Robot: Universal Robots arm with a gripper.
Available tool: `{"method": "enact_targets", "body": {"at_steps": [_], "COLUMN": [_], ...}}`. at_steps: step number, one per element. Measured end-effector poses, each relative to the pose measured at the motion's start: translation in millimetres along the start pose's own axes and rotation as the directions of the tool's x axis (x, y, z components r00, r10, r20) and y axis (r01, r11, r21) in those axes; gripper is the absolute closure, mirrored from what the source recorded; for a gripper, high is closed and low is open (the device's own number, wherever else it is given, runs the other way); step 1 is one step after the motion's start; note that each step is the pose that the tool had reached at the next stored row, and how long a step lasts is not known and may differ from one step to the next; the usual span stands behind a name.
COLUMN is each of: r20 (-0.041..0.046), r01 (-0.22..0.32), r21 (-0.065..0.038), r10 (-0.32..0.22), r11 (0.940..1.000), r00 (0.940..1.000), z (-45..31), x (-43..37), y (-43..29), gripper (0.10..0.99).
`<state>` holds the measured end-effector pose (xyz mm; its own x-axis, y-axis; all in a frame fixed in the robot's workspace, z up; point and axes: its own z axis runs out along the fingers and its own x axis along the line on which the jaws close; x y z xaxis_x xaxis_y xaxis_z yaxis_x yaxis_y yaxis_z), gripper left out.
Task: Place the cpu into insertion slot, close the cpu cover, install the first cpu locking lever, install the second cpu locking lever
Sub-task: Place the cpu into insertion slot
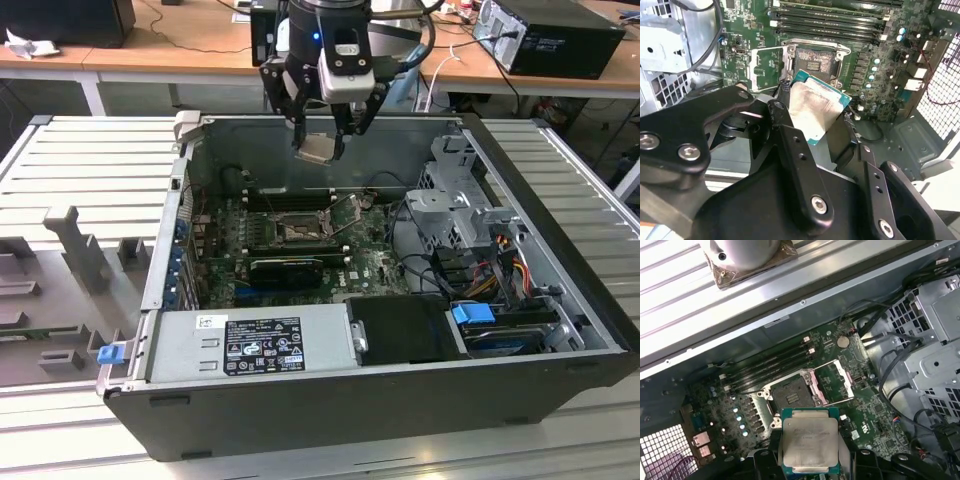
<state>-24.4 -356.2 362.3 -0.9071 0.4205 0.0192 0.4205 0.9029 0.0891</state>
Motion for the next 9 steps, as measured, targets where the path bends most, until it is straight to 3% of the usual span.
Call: {"method": "enact_targets", "body": {"at_steps": [9], "r20": [0.0069], "r01": [-0.079], "r21": [-0.002], "r10": [0.079], "r11": [0.9969], "r00": [0.9969], "z": [0.0], "x": [0.0], "y": [0.0], "gripper": [0.553]}}
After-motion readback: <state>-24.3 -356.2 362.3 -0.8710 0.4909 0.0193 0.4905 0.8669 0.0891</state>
